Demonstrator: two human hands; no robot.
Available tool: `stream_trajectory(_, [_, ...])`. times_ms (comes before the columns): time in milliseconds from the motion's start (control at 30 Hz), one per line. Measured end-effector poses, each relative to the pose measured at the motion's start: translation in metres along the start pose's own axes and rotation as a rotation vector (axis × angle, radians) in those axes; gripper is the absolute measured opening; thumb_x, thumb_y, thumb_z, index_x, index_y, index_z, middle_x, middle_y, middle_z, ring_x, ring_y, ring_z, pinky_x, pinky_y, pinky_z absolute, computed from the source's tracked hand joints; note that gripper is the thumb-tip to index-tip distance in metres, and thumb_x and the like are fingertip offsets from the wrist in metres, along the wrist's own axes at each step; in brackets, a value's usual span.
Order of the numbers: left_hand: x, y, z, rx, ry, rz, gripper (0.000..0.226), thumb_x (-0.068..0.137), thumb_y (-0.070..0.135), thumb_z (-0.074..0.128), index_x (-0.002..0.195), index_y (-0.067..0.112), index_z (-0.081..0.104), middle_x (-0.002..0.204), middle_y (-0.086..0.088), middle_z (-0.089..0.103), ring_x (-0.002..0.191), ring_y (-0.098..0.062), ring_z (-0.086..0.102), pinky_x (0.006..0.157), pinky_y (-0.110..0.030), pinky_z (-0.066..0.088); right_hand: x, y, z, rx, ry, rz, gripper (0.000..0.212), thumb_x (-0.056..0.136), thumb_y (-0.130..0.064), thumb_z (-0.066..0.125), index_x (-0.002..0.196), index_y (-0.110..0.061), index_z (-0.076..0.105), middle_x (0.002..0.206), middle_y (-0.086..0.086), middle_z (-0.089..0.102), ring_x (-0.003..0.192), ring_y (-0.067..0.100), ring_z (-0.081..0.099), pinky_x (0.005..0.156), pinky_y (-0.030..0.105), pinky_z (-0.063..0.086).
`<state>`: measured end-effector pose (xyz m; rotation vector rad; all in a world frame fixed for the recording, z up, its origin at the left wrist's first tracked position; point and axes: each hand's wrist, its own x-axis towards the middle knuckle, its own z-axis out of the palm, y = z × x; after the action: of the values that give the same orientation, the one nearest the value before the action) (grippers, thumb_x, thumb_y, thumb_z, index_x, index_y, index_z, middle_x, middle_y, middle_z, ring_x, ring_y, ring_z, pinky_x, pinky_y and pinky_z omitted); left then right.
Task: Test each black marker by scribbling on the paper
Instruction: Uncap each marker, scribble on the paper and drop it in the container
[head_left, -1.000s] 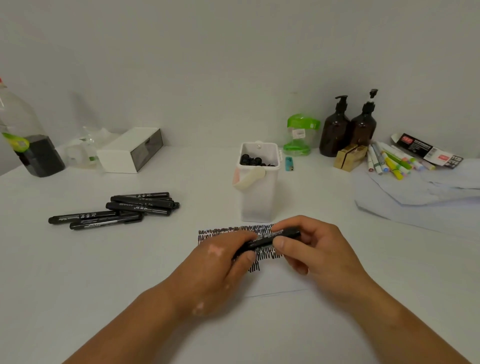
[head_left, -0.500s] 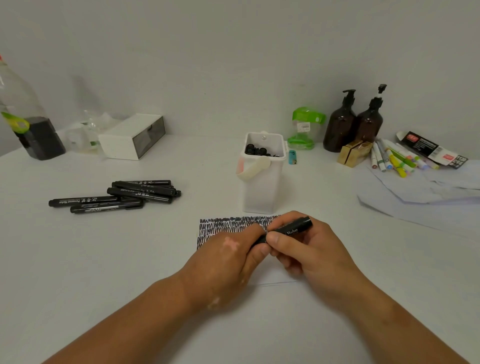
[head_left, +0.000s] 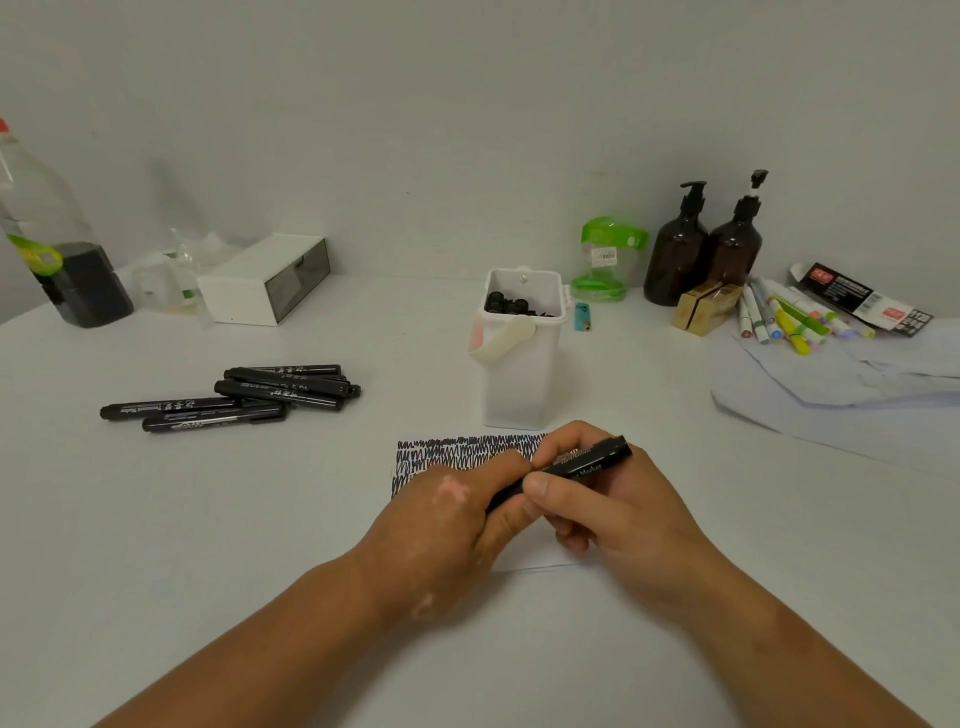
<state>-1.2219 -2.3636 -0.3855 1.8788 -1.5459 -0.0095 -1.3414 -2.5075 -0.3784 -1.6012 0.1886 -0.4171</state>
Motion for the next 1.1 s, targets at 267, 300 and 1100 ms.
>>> stream_trajectory(267, [-0.001, -0.012, -0.001, 0.064, 0.04, -0.081, 0.041, 0.086, 0.058, 0.063, 0.116, 0.032, 0.057, 0.06, 0.012, 0.042, 0.059, -0.006, 0.045, 0.056, -0.012, 0.03, 0.006, 0.0, -0.01, 0.063, 0.262, -0.004, 0.016, 0.074, -0.021, 0.074, 0.07, -0.017, 0.059, 0.05, 0.003, 0.046, 0.047, 0.018, 0.037, 0.044, 0.028, 0.029])
stream_trajectory(300, [-0.001, -0.015, -0.002, 0.084, 0.057, -0.098, 0.045, 0.083, 0.06, 0.066, 0.117, 0.032, 0.057, 0.062, 0.012, 0.041, 0.062, -0.005, 0.045, 0.057, -0.011, 0.03, 0.007, -0.002, -0.014, 0.104, 0.301, 0.007, 0.017, 0.074, -0.02, 0.073, 0.067, -0.018, 0.057, 0.049, 0.003, 0.044, 0.045, 0.018, 0.035, 0.043, 0.028, 0.027])
stream_trajectory(1100, [-0.001, -0.023, -0.002, 0.3, -0.23, -0.315, 0.07, 0.073, 0.081, 0.058, 0.134, 0.049, 0.049, 0.11, 0.013, 0.042, 0.115, -0.01, 0.039, 0.108, -0.035, 0.029, 0.007, 0.015, -0.008, -0.501, 0.215, 0.182, 0.016, 0.067, -0.035, 0.069, 0.082, -0.033, 0.074, 0.065, -0.011, 0.071, 0.056, 0.003, 0.06, 0.055, 0.018, 0.043])
